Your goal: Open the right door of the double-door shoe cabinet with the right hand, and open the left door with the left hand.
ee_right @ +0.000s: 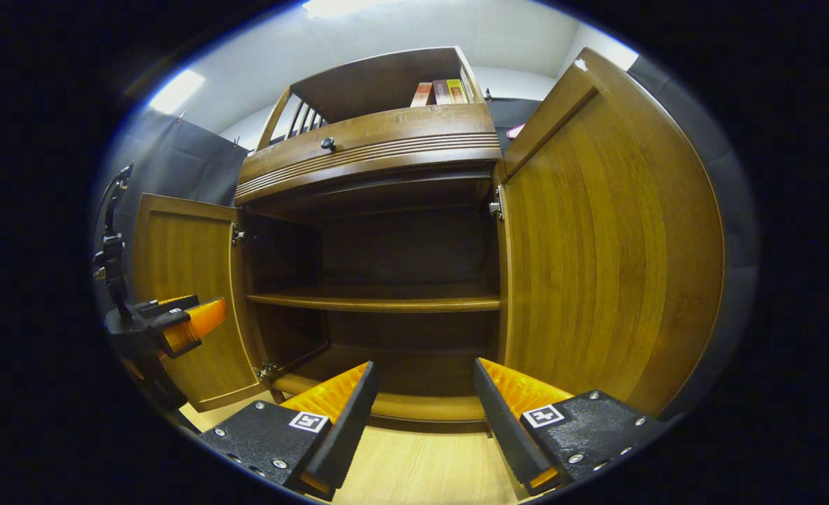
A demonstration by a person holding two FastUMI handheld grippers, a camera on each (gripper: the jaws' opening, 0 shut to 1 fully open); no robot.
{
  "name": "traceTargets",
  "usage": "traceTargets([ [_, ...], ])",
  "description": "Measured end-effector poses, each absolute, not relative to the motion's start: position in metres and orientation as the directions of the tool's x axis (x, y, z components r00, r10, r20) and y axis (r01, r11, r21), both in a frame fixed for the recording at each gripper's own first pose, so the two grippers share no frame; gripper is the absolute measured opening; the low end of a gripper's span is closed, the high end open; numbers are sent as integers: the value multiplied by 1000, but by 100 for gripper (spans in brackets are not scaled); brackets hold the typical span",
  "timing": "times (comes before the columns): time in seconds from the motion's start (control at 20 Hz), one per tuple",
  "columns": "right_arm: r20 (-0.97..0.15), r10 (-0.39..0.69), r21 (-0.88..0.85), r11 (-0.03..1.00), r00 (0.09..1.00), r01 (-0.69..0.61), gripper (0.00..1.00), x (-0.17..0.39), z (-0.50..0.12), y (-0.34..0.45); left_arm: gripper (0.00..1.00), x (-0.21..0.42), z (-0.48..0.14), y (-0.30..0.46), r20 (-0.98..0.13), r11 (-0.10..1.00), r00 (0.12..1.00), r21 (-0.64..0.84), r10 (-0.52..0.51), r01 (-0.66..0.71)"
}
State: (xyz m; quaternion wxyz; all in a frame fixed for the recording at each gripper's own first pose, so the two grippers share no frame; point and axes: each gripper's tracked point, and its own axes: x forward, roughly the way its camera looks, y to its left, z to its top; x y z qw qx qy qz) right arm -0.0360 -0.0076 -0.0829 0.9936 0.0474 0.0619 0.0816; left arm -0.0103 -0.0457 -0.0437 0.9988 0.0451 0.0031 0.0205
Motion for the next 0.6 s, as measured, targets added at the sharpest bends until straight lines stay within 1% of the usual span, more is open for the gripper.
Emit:
traceTargets([
  [0.15,-112,184,107,979,976,-173,96,-40,-80,-4,97,-13,-42,-41,-1,996,999,76,49,-49],
  [0.3,-115,162,80,985,980,-153,96,-42,-81,-9,97,-12,-43,-37,-9,996,999,75,53,-52],
  [0.45,-113,176,100,981,978,-165,96,-47,-78,-4,97,-14,-41,-35,-14,996,999,70,51,-50],
  [0.6,-107,158,85,985,982,-149,96,-49,-78,-8,97,-16,-39,-34,-8,996,999,72,53,-53],
])
